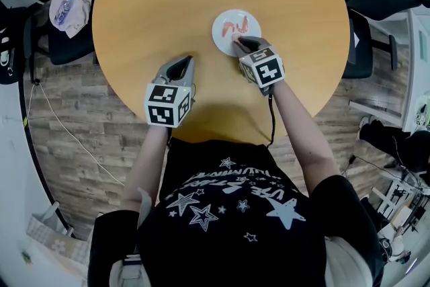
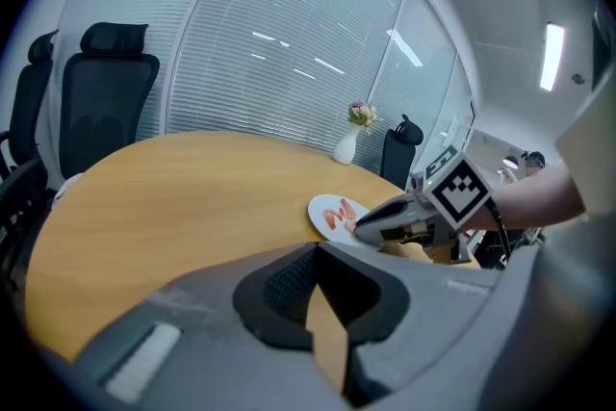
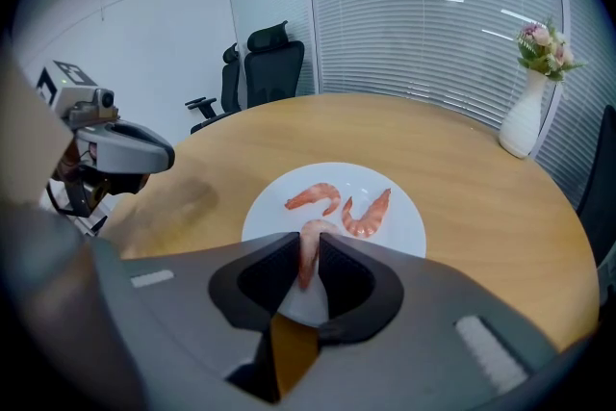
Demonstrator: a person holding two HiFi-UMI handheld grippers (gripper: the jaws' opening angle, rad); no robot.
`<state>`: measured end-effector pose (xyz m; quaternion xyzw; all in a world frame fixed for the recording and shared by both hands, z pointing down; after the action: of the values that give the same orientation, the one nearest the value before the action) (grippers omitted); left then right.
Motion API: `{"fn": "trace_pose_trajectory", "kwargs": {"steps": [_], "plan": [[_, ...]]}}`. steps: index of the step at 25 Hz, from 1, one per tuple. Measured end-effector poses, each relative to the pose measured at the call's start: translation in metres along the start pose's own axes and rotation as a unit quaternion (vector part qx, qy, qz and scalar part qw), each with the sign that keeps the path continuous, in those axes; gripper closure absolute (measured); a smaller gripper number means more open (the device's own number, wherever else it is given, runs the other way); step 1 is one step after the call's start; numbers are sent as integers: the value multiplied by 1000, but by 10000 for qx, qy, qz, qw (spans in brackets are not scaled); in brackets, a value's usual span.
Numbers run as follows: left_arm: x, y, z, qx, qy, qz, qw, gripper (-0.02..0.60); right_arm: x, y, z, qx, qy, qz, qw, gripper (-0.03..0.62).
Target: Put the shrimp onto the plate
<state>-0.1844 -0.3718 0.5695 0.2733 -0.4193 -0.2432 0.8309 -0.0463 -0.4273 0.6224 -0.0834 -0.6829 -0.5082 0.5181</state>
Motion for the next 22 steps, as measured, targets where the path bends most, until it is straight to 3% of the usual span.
{"fn": "trace_pose_trajectory", "kwargs": {"steps": [6, 10, 22], "plan": [[-1, 0, 1, -7, -29, -34, 10000, 580, 2, 0, 0, 64, -35, 26, 10000, 523], [-6, 1, -1, 30, -59, -60, 10000, 580, 1, 1, 1, 255, -90, -6, 9996, 486], [-34, 7, -24, 188, -122, -194, 9996, 580, -39, 5, 9, 413, 58, -284, 9987, 488]]}}
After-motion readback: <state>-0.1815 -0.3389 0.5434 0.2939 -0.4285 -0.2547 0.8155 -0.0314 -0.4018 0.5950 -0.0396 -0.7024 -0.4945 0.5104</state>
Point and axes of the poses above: the fingertips, and each gripper's own axes: x forward along the fingers, z to its left, y out of its underside, the point moved 1 cm from there along -x, backward along the fingers, and after that the axes turned 14 degrees about -x, right-handed, at the moved point
